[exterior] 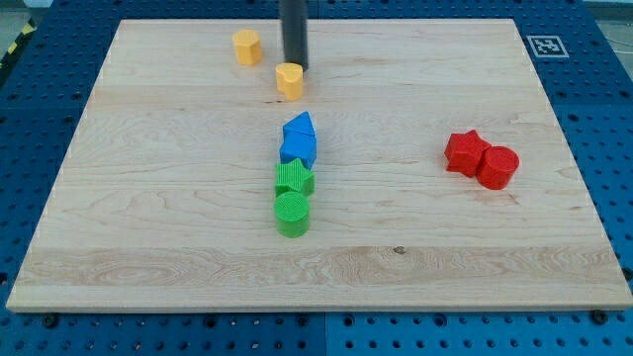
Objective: Push the red star along with the red circle towards the bottom
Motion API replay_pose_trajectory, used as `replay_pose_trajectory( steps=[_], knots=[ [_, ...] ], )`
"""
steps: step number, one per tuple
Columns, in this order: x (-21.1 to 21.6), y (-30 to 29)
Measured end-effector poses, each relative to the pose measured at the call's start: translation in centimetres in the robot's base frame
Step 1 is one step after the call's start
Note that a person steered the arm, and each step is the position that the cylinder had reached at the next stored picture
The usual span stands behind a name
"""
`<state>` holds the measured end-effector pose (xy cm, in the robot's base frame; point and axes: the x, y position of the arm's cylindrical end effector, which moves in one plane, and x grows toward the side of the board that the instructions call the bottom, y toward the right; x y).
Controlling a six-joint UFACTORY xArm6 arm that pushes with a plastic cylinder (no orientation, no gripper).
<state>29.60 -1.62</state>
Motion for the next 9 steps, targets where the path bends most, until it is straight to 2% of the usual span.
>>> replay_pose_trajectory(
  steps=[1,3,5,7,9],
  knots=[
    [-0.4,1.1],
    [0.7,10.6],
    [6.8,17.0],
    [11.5,18.8],
    [12.8,18.5]
  ],
)
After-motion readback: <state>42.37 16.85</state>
